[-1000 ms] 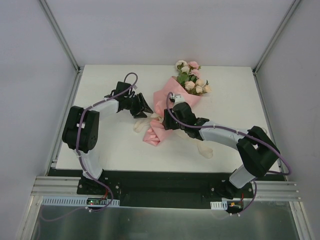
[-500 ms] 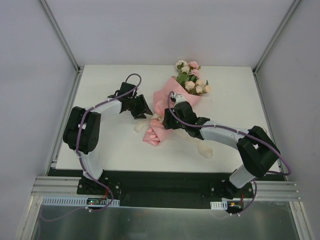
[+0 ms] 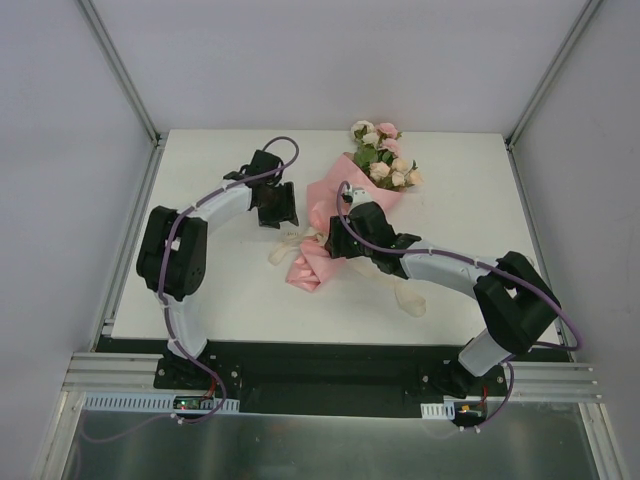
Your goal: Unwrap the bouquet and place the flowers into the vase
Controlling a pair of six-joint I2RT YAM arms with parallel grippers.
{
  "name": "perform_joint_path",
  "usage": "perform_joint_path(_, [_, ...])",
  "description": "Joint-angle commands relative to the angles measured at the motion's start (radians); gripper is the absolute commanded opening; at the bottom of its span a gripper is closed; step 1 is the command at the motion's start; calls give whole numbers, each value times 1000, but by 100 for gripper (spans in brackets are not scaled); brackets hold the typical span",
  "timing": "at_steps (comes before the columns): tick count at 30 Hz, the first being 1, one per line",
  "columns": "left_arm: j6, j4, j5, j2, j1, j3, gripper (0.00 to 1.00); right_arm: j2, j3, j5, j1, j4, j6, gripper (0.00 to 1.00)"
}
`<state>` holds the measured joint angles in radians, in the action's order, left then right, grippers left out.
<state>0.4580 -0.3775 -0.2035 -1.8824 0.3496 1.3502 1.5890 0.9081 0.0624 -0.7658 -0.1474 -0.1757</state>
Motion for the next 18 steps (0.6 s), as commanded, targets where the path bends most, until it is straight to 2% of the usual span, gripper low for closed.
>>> perform_joint_path(1, [-123,-118,72,-41,40,96,54,-4,9,-22,10,-47,-15,58])
perform_joint_path(4, [-137,-133,46,-70,58,122,55,0,9,-30,11,-49,-19,58])
perform_joint_path(8, [-139,-158,95,-103,78,151,59,0,9,-35,14,-50,-21,58])
perform_joint_path(18, [-116,-182,191,-172,121,202,59,5,9,-47,20,-55,-25,57])
